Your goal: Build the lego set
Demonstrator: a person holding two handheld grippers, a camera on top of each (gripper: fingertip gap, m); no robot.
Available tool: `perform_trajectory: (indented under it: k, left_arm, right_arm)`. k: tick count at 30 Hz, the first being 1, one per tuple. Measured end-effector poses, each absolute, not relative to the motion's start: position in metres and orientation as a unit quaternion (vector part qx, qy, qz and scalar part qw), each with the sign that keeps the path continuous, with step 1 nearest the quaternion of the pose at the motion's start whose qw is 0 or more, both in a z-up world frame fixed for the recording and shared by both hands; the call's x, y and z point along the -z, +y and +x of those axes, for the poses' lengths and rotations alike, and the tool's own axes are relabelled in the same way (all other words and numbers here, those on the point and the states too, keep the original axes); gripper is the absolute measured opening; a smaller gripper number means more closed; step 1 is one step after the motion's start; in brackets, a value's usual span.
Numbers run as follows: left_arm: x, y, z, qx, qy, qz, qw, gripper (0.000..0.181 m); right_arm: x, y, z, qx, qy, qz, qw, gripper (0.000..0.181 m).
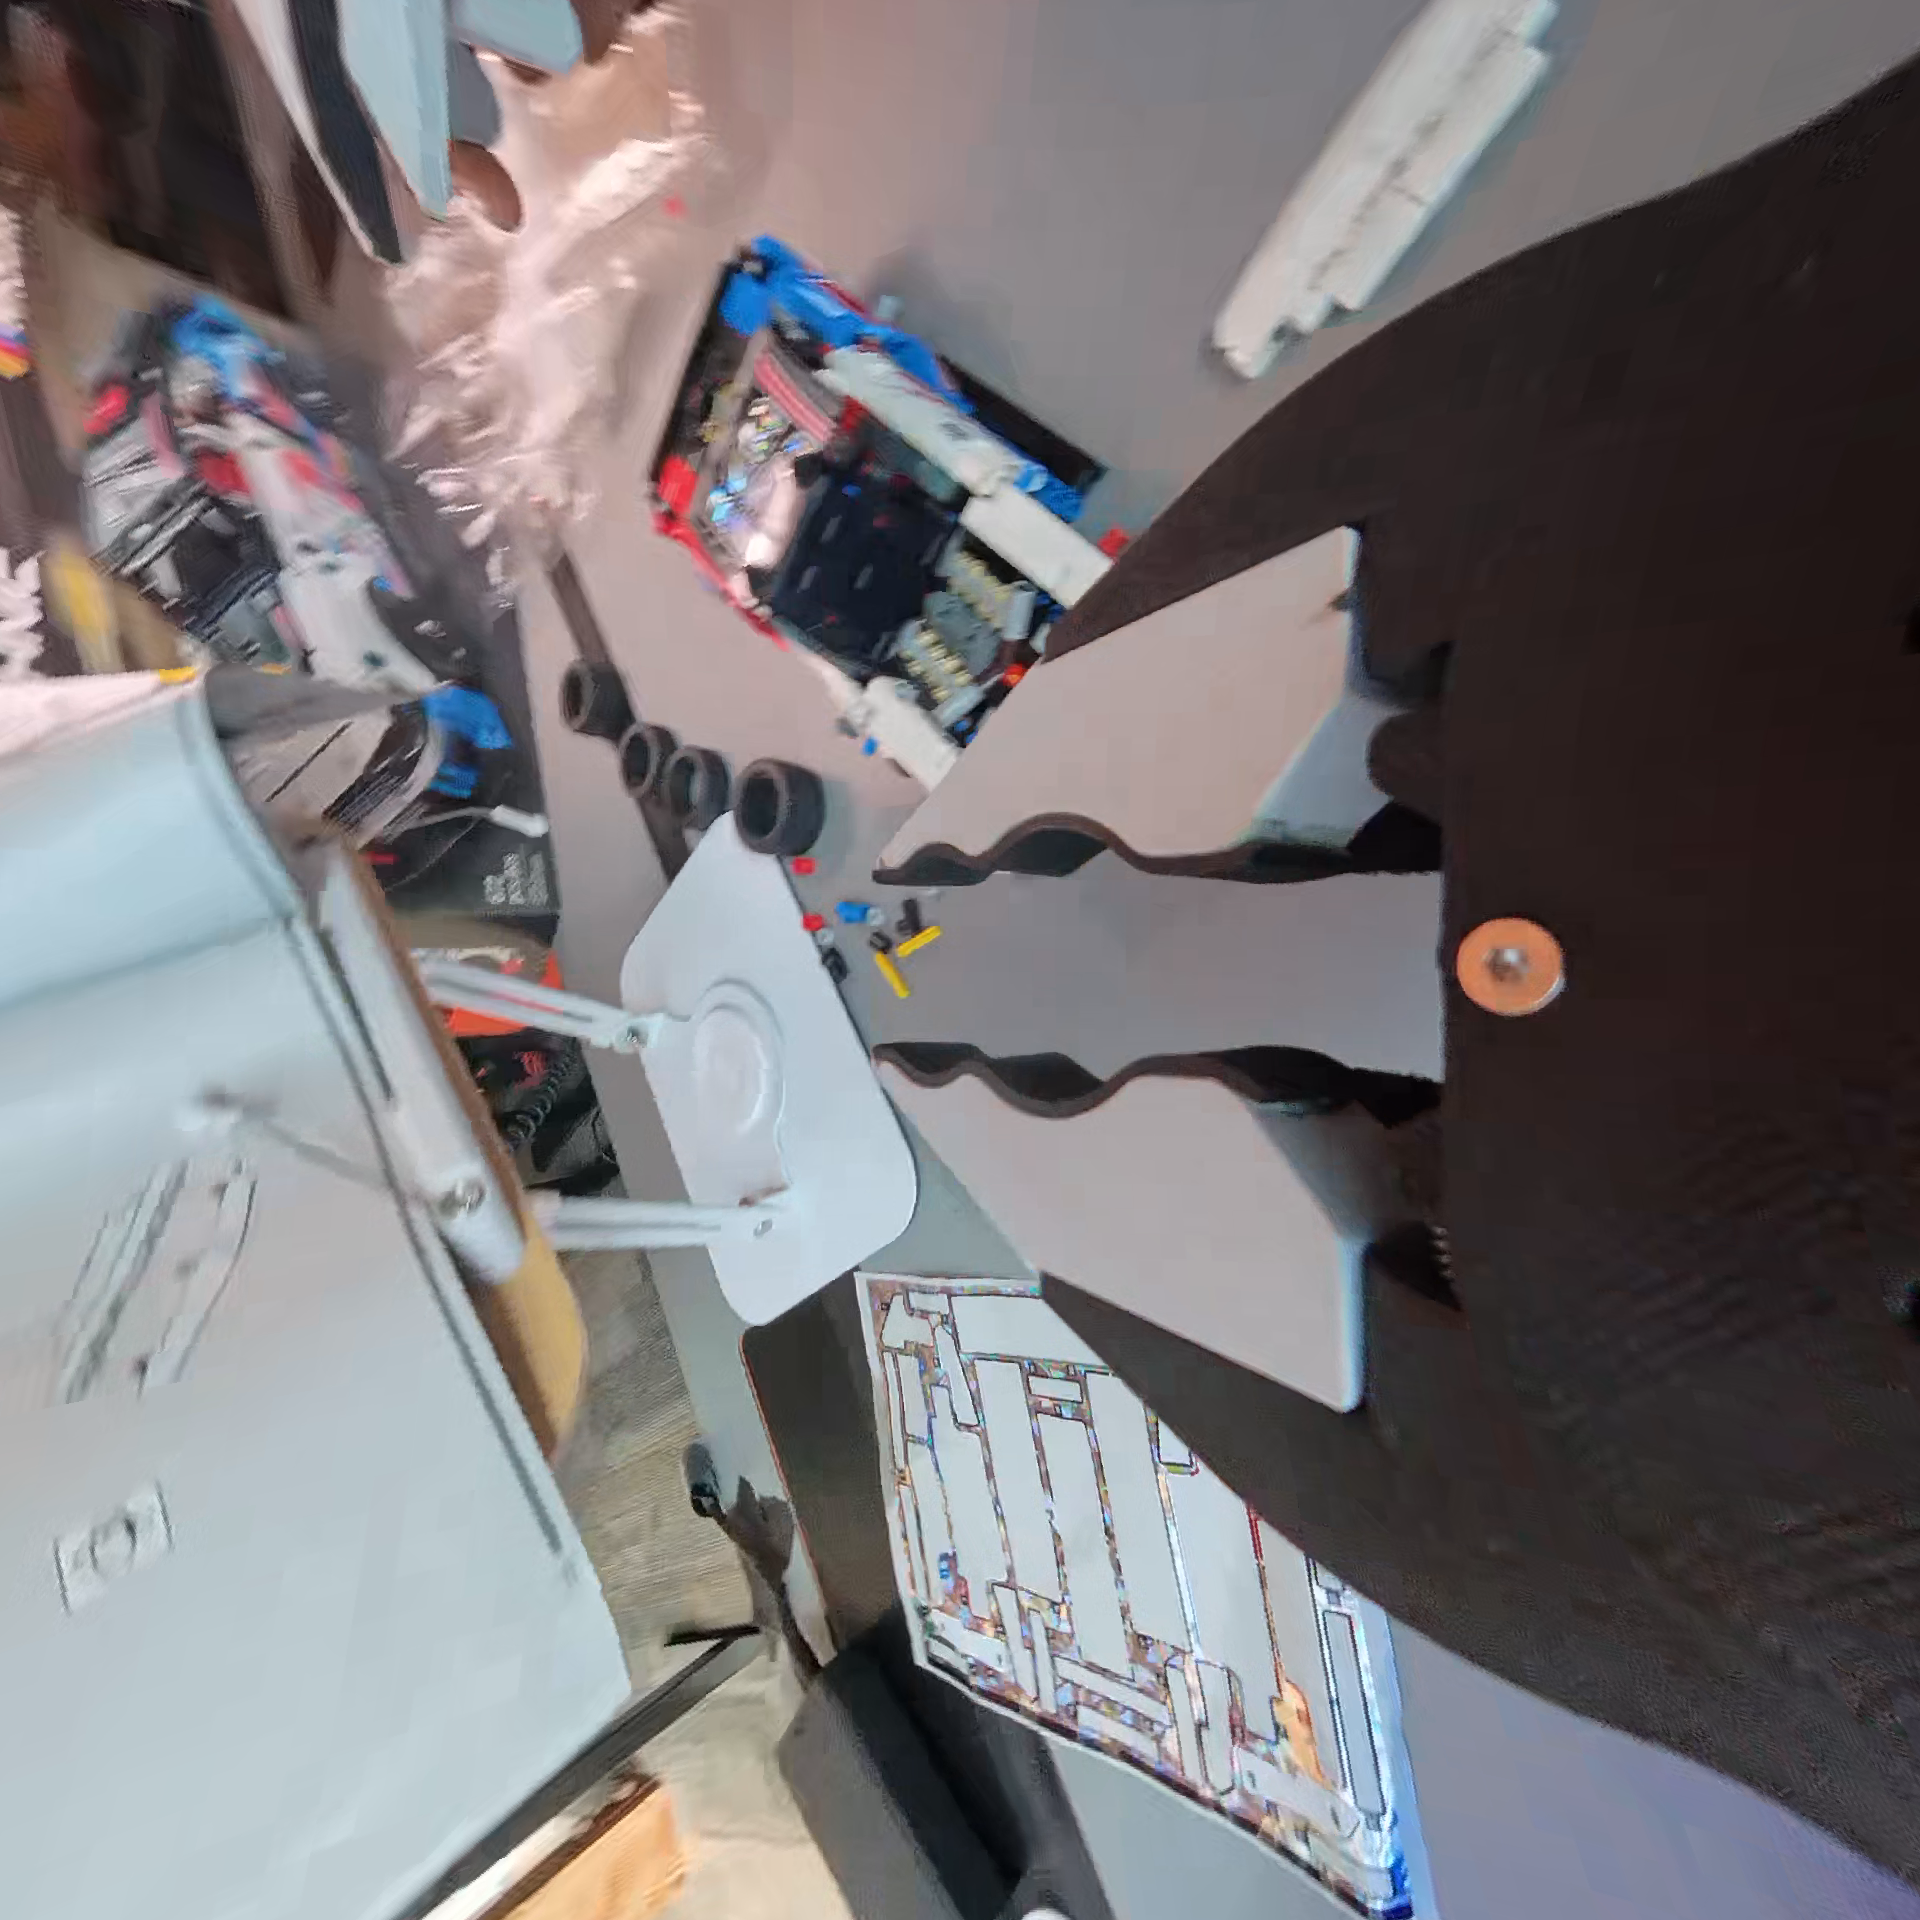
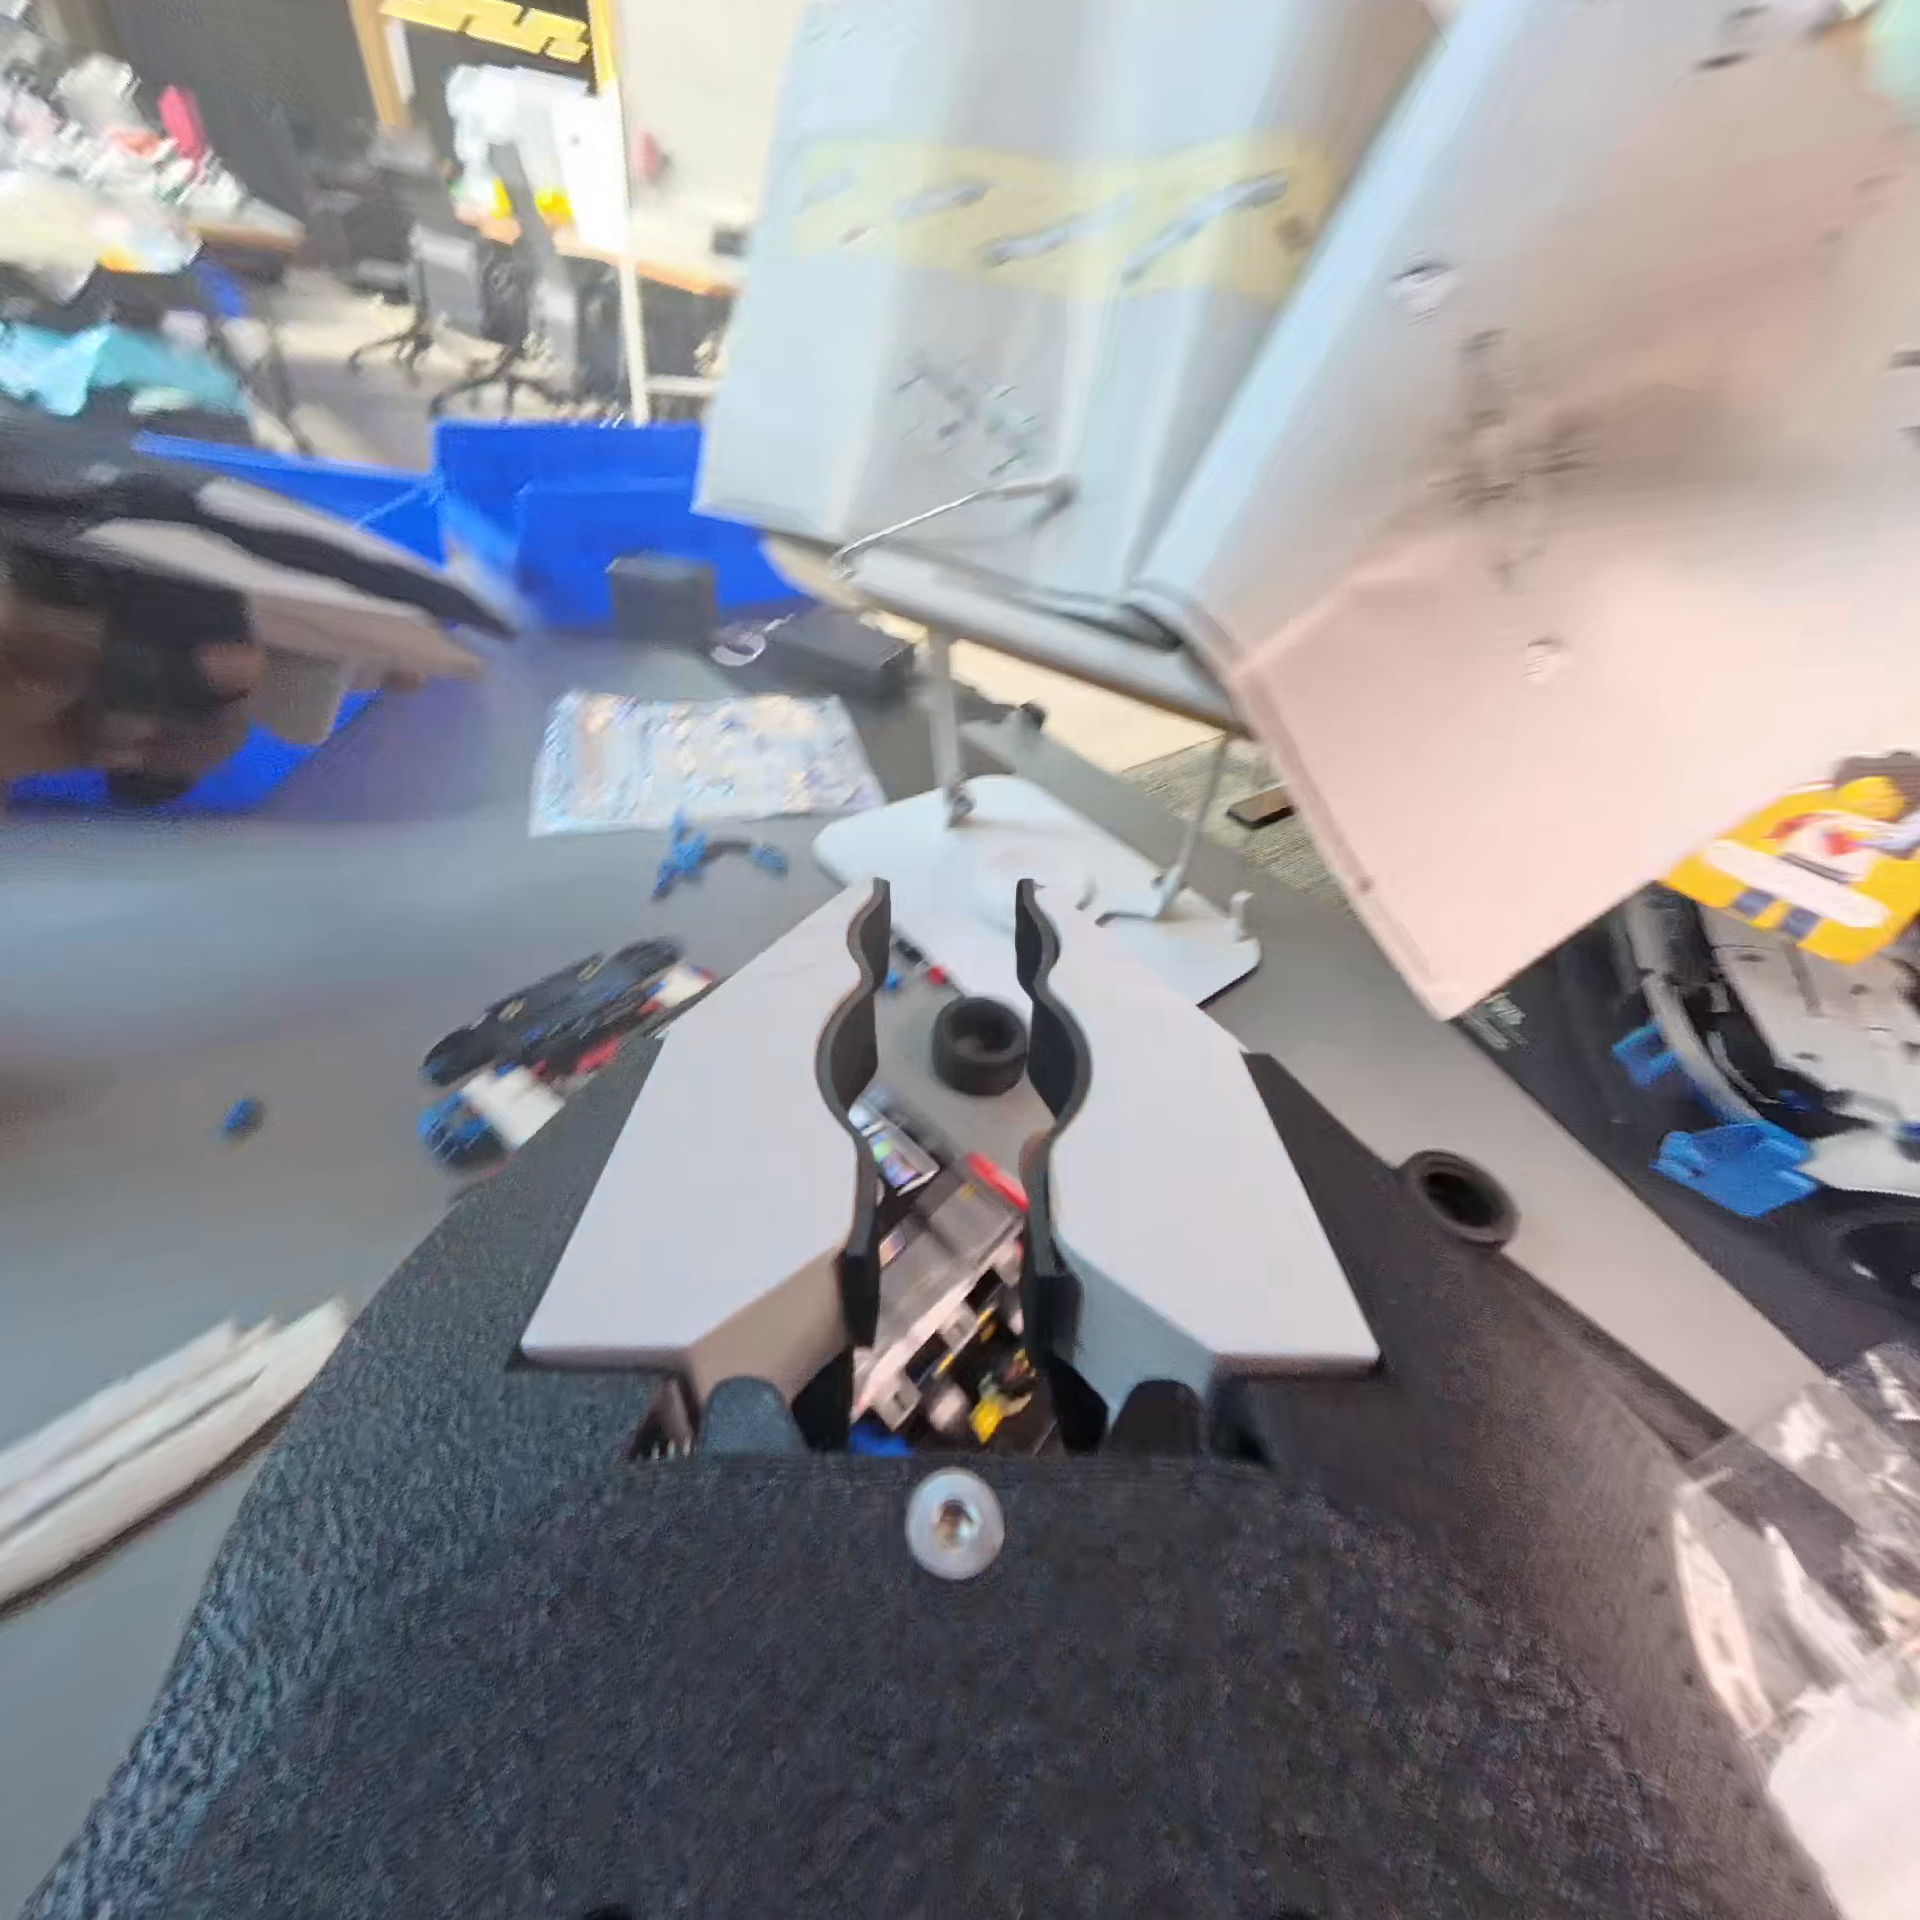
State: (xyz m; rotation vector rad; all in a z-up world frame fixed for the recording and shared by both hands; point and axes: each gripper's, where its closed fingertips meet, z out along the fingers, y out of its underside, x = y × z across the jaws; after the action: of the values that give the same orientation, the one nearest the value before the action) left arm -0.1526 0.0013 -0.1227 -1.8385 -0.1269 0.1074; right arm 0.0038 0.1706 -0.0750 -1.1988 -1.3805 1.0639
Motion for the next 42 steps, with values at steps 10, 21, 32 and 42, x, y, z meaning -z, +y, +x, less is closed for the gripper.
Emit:
perform_trajectory:
  k: [10,21,32,42]
  left_arm:
    - [0.044,0.129,-0.181,-0.164,0.035,-0.757,0.631,0.017]
    - [0.072,0.163,-0.231,-0.377,0.135,-0.751,0.526,0.000]
    - [0.072,0.164,-0.233,-0.376,0.183,-0.741,0.525,0.000]
    - [0.072,0.160,-0.247,-0.379,0.198,-0.723,0.543,0.000]
  right_arm:
    - [0.037,0.240,-0.140,-0.283,-0.563,-0.469,0.619,0.000]
    - [0.069,0.360,-0.139,-0.291,-0.505,-0.567,0.582,0.023]
    - [0.103,0.366,-0.138,-0.602,-0.344,-0.628,0.354,0.052]
    - [0.100,0.322,-0.117,-0.715,-0.353,-0.541,0.268,0.007]
